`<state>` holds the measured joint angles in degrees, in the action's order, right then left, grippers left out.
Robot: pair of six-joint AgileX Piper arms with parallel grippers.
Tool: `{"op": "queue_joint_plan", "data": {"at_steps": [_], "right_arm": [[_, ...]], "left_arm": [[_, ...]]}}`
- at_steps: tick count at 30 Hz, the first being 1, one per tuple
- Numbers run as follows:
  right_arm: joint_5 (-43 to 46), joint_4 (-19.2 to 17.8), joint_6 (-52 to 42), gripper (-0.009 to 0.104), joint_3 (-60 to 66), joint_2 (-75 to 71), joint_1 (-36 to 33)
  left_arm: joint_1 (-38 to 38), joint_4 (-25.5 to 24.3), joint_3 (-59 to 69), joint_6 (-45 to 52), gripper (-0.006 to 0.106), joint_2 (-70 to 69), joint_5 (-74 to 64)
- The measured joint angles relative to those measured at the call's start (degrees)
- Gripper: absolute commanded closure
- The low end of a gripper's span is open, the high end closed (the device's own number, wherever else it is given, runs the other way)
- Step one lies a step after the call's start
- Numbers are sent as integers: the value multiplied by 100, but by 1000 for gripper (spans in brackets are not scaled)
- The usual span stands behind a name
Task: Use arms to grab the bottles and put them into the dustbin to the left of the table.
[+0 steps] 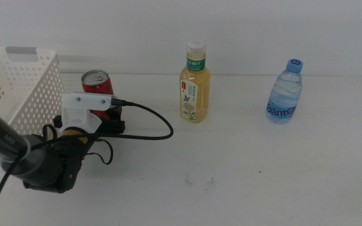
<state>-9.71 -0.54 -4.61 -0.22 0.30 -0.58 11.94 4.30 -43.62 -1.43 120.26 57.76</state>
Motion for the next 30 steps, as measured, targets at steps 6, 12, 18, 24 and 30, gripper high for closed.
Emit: {"op": "queue_joint_plan", "data": {"at_steps": [6,12,18,24,30], "right_arm": [[0,0,0,4,0,0,0],[0,0,0,4,0,0,0],[0,0,0,4,0,0,0],[0,0,0,4,0,0,0],[0,0,0,4,0,0,0]], "left_arm": [[-13,7,-444,0,13,357,-29],[-39,-172,-426,-187,70,404,176],[147,-257,423,-523,102,-803,-541],[340,-391,498,-397,102,-3018,-3395],[322,-589,-309,-422,102,-4348,-7134]]}}
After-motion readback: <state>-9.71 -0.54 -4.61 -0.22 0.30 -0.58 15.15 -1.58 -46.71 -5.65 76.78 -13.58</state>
